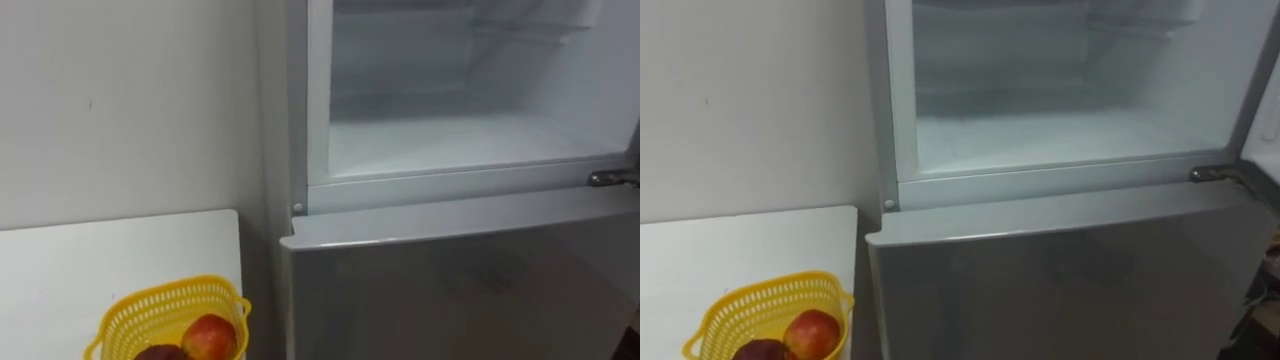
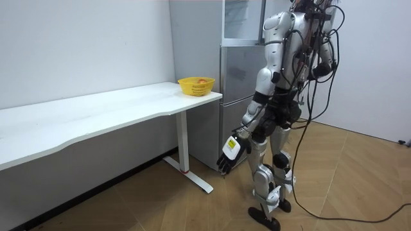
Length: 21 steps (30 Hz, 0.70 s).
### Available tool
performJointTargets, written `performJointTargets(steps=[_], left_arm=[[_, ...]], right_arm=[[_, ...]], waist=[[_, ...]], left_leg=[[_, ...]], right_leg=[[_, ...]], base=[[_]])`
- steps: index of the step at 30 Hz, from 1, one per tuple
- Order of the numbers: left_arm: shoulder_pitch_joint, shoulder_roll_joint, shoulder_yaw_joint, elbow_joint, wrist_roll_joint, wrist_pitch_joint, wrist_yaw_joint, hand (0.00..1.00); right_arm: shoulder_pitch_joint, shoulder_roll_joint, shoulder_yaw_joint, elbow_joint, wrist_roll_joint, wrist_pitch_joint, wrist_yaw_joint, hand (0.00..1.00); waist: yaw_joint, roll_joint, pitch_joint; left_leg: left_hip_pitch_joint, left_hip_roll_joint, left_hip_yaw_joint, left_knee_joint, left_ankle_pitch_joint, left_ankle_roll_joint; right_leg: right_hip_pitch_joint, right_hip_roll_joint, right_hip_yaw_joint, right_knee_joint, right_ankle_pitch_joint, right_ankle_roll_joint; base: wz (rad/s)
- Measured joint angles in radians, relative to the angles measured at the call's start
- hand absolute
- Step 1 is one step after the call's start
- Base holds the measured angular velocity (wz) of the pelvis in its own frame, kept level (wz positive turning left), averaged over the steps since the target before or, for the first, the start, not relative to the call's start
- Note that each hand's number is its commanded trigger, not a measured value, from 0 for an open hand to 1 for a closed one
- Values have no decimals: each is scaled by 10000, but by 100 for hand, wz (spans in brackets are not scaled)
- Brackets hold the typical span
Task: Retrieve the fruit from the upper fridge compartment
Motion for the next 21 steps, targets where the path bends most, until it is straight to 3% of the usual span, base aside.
performJointTargets(steps=[7, 11, 21], left_arm=[[271, 67, 232, -538, -692, 3, 1, 0], [337, 60, 715, -1020, -757, 3, 0, 0], [186, 141, 1382, -1612, -714, -78, 15, 0]], right_arm=[[-90, 14, -1321, 1462, 2811, -115, -1349, 0], [-225, 111, -2762, 2110, 4174, -119, -2376, 0], [-1143, 66, -4877, 1695, 3635, -582, -4667, 0]], waist=[[-286, -55, -17], [-335, -123, -28], [-585, -486, -20]], left_leg=[[-21, -10, -117, 6, -3, -8], [41, -50, -136, 14, 1, -9], [-103, -129, -108, 11, 3, -6]], right_leg=[[35, -25, -147, -67, -38, -14], [19, -54, -161, 10, -157, -13], [-213, -109, -220, 313, -351, 0]], base=[[6], [3], [0]])
